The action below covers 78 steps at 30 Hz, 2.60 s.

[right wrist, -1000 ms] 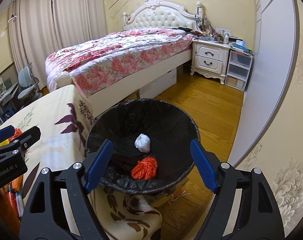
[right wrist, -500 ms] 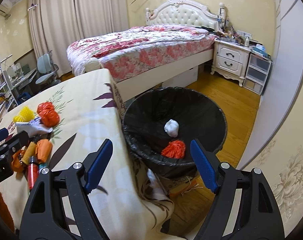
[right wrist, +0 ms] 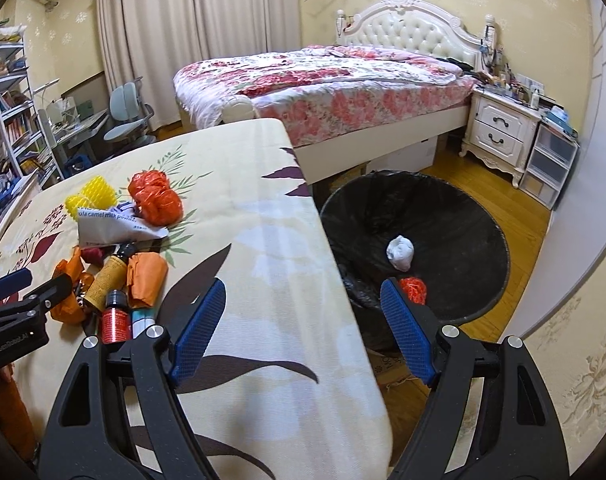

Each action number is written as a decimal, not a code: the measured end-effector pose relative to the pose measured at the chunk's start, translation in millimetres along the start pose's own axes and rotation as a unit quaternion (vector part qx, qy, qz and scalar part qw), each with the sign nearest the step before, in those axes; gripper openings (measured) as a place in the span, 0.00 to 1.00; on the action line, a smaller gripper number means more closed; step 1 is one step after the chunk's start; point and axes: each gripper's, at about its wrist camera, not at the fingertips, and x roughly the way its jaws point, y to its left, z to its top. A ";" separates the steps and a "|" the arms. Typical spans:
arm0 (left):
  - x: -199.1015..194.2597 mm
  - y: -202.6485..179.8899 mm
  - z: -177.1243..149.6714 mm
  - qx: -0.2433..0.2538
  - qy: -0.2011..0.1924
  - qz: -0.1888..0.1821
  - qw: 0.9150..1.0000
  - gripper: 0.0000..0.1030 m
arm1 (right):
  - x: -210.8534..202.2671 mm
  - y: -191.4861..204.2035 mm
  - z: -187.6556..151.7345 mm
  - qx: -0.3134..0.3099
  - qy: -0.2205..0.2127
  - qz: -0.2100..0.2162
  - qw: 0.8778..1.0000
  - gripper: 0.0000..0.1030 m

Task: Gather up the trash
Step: 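Grasp the orange plastic bag with the left tool while the right tool grasps another orange bag, then carry both orange bags over the bin and release them from both tools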

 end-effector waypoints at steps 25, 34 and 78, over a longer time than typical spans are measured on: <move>-6.0 35.1 -14.3 -0.001 -0.004 -0.004 1.000 0.40 | 24.1 73.1 9.8 -0.063 0.042 0.079 0.994 0.50; -3.3 57.6 -16.0 -0.019 0.000 0.009 1.000 0.40 | 35.0 97.6 14.3 -0.081 0.070 0.108 0.988 0.43; -31.6 37.0 -2.8 -0.016 -0.041 -0.018 0.999 0.39 | 6.0 47.4 26.6 -0.038 0.039 0.076 0.996 0.26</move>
